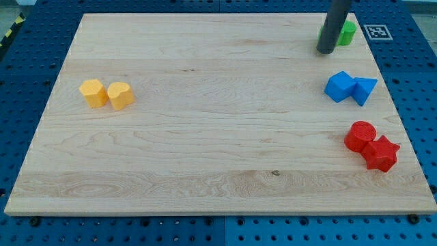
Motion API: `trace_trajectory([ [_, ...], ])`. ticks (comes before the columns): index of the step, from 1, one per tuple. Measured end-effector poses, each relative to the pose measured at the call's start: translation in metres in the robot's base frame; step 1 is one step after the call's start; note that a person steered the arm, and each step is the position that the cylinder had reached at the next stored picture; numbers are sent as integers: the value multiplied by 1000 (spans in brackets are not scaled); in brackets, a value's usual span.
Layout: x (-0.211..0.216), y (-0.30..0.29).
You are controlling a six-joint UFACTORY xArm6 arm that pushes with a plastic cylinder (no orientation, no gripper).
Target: Move the blue blocks towards the center of the board
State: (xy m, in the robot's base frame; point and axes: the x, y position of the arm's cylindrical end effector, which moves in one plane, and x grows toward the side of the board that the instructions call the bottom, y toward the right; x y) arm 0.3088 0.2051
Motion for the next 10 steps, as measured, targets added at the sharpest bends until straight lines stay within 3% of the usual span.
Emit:
trace_trajectory([
  [3,31,6],
  [5,42,93],
  [7,108,125],
  [8,125,106],
  [10,100,-47],
])
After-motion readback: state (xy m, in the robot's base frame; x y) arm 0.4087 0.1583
